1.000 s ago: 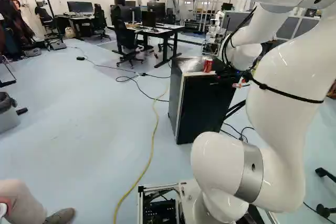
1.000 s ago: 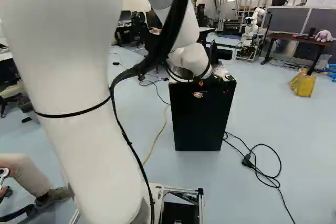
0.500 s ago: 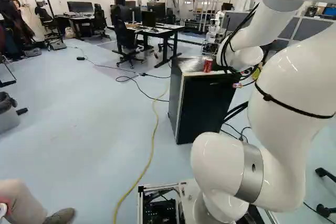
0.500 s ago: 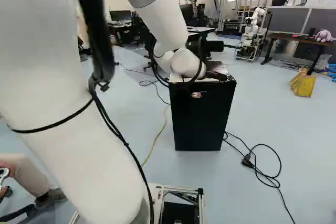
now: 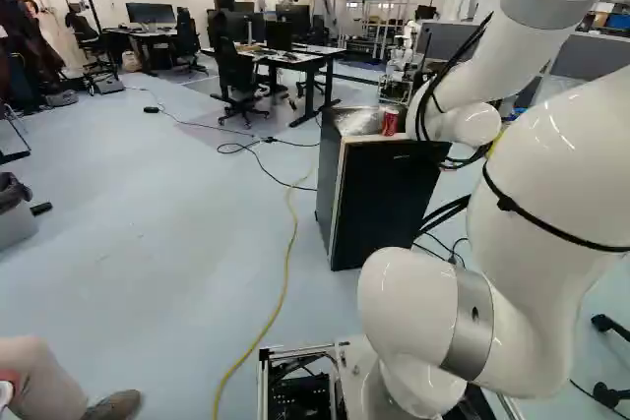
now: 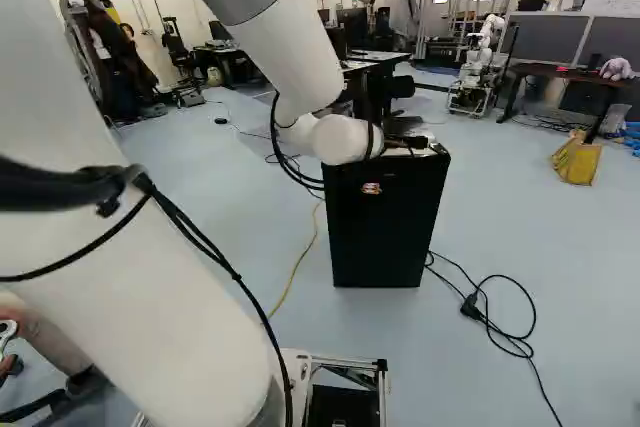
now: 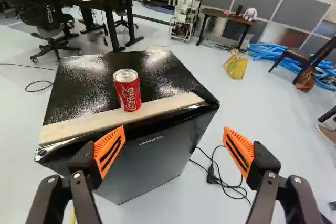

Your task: Grab a drink from the fridge

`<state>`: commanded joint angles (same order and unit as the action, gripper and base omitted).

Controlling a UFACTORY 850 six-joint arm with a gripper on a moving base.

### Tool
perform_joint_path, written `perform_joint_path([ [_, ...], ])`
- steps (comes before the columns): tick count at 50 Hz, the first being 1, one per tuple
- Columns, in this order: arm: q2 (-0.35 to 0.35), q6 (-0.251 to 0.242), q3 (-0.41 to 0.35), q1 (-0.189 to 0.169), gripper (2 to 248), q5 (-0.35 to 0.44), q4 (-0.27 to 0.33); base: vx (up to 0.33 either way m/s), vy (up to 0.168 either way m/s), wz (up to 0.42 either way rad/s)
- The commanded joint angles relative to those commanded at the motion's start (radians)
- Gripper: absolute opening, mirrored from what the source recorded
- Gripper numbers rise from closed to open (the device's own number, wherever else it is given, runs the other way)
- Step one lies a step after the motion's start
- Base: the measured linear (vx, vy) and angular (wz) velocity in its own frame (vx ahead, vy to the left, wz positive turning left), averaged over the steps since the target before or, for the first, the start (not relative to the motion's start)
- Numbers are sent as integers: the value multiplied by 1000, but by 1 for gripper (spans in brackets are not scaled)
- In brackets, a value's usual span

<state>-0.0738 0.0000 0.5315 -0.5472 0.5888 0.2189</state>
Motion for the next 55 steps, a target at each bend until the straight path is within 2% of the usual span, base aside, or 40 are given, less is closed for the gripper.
perform_joint_path([
  [14, -33, 0, -65, 2, 247, 105, 35, 0, 0, 0],
  [28, -23, 0, -89, 25, 247, 198, 62, 0, 0, 0],
  [55, 97, 0, -38, 47, 247, 215, 65, 0, 0, 0],
])
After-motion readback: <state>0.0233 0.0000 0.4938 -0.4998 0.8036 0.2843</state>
